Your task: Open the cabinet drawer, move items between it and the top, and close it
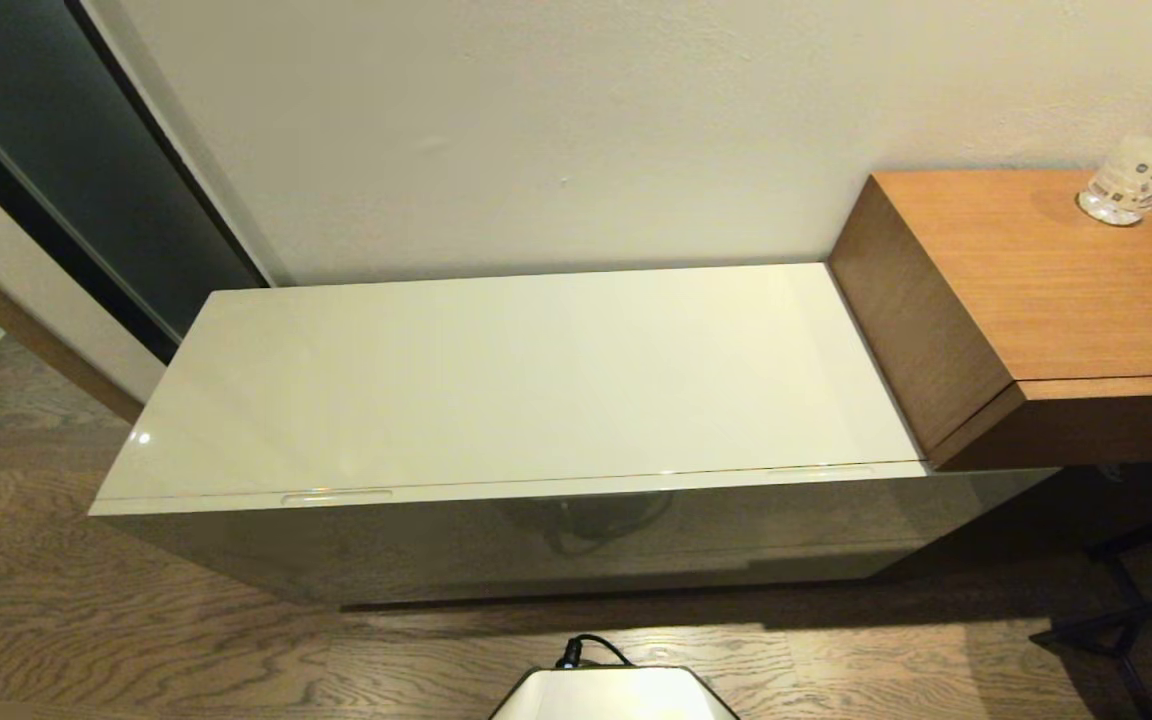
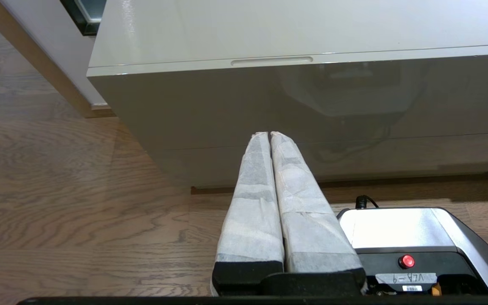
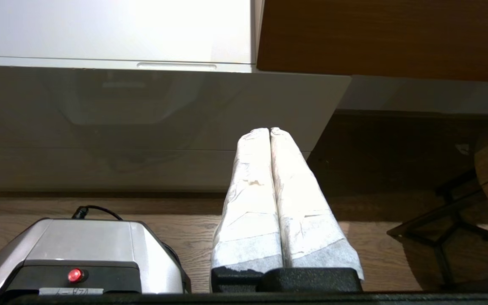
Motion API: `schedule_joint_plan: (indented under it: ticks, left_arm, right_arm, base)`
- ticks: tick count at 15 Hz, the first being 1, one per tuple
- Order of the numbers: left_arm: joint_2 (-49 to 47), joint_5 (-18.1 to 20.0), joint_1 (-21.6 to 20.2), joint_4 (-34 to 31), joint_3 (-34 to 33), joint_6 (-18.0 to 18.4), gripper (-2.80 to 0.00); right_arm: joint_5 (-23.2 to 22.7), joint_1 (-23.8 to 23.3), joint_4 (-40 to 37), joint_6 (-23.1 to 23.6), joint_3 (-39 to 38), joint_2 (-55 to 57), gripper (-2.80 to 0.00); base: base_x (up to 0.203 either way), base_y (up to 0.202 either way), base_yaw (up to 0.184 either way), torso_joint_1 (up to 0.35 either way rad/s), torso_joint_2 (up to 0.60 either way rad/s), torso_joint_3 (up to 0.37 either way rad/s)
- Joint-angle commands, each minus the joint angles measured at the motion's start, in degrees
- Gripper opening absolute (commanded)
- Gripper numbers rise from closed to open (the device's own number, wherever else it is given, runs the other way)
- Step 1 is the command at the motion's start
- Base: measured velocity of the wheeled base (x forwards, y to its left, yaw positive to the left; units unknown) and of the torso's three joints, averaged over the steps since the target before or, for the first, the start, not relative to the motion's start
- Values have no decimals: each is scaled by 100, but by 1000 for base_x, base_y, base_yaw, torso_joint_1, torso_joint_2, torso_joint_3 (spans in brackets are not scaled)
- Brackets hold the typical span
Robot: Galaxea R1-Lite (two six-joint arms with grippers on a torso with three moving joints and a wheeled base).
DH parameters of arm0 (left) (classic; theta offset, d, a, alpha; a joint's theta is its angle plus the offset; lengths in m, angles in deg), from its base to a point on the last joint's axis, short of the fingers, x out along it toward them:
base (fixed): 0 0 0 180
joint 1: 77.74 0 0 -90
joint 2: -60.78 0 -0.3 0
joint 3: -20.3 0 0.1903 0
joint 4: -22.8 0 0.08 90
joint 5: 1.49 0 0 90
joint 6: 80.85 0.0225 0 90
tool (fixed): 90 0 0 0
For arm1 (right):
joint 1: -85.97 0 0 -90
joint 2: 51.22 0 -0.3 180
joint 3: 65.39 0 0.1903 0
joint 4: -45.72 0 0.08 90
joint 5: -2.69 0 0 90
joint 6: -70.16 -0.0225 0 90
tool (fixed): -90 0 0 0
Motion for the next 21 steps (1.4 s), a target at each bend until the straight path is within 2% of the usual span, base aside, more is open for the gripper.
schedule_joint_plan:
  ticks: [1, 21]
  left_arm:
    - [-8, -1, 2, 1, 0, 5, -280]
    - [-8, -1, -7, 1, 0, 5, -280]
  right_arm:
    - [2, 0, 4, -3, -9, 7, -280]
    - [-24, 0, 4, -12, -9, 7, -280]
  base:
    - [0, 0, 0, 0, 0, 0]
    - [0, 0, 0, 0, 0, 0]
